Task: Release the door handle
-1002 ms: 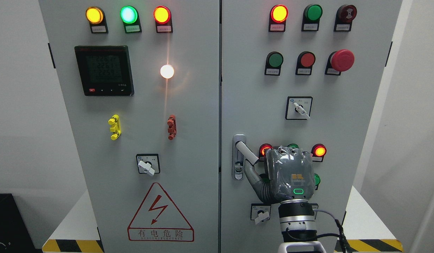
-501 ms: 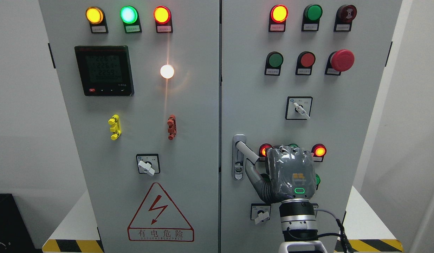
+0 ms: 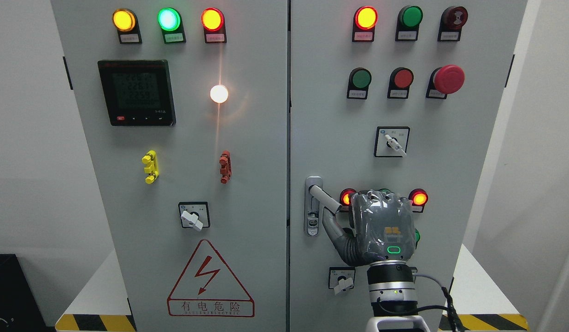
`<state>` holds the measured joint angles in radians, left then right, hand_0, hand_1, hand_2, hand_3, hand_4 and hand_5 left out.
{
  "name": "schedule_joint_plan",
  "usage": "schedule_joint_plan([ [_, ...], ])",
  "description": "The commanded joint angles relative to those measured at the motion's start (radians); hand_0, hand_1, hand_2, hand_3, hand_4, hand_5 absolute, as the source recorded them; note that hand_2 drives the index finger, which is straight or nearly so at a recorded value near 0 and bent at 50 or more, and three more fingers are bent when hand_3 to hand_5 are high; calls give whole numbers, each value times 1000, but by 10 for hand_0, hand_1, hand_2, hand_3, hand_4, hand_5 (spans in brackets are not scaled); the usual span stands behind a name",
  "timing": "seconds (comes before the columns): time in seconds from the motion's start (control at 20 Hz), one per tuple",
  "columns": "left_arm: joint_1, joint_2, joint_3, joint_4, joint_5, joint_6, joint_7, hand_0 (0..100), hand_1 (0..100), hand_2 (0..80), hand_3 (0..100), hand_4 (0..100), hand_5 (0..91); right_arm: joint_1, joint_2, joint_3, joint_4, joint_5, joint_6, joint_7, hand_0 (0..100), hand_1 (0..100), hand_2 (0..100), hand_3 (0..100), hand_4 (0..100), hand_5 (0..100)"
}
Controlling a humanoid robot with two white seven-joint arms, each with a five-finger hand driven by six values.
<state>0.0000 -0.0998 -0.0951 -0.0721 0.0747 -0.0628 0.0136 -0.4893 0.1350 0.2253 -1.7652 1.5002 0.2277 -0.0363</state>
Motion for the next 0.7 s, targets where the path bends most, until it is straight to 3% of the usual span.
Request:
schedule_joint_plan([
  [0.0, 17, 0, 0, 1, 0, 0, 0, 120, 556, 0, 0, 0, 0, -2, 0, -1, -8, 0, -1, 0, 497, 343, 955, 1000, 1000, 1000],
  [0.65, 17, 0, 0, 0, 0, 0, 0, 120, 556, 0, 0, 0, 0, -2, 0, -1, -7, 6, -1, -16, 498, 341, 949, 1000, 1000, 1000],
])
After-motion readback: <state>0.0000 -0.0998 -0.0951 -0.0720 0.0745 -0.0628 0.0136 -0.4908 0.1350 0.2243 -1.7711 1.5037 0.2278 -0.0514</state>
